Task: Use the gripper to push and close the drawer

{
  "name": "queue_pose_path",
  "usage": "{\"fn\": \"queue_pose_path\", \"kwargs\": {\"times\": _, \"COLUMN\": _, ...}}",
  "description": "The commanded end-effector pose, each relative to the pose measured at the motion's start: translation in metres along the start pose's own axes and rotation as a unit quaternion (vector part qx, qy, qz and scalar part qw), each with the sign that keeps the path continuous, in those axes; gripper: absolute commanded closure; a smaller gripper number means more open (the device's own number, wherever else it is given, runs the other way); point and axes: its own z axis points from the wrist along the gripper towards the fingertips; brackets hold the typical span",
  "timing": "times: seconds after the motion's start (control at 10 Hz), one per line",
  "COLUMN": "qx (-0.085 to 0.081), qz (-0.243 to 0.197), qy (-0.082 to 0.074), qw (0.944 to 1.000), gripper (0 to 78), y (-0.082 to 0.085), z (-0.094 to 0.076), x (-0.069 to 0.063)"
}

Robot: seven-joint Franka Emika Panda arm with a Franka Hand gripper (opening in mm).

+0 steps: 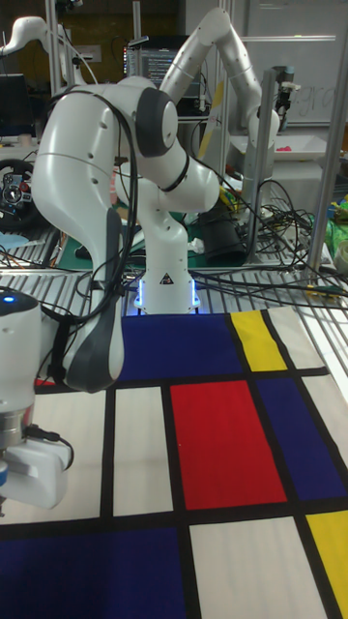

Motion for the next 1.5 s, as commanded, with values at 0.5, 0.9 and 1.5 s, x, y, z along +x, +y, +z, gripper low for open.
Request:
{"fn": "queue_pose_path", "kwargs": {"times": 0.5, "qx": 0.007, "qz": -0.011, "qy": 0.037, "qw": 0.9992, "gripper": 77.6, "y": -0.002, "z": -0.003, "x": 0.001}}
{"fn": "queue_pose_path", "kwargs": {"times": 0.9, "qx": 0.015, "qz": -0.009, "qy": 0.078, "qw": 0.9968, "gripper": 77.6, "y": -0.006, "z": -0.014, "x": -0.002}}
{"fn": "queue_pose_path", "kwargs": {"times": 1.5, "qx": -0.029, "qz": -0.048, "qy": 0.084, "qw": 0.9948, "gripper": 77.6, "y": -0.036, "z": -0.017, "x": -0.011}}
